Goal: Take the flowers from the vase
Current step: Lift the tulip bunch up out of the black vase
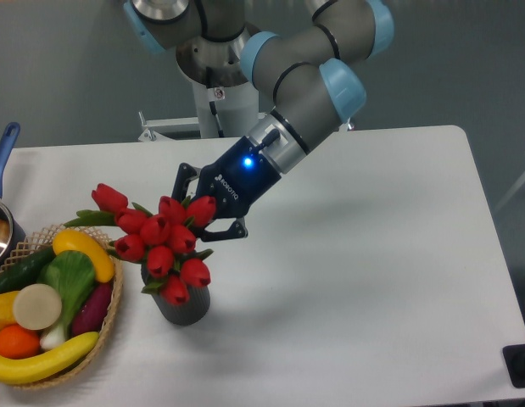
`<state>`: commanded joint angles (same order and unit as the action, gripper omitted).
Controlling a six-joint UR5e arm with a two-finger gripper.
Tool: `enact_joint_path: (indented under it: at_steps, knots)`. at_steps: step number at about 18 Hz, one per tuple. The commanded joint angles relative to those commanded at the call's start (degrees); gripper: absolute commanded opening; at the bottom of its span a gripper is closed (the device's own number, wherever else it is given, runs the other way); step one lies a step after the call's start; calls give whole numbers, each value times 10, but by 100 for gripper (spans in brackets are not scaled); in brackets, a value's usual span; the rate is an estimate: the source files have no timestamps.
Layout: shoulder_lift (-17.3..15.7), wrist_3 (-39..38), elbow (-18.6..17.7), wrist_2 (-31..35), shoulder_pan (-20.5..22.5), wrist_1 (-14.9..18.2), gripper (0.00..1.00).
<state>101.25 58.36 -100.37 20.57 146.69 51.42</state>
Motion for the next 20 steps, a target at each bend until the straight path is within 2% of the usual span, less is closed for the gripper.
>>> enact_joint_path:
  at_steps: [12, 20]
  knots:
    - [-28, -12, 32, -1, 34, 0, 7]
    - [-29, -47, 79, 0, 73, 0, 7]
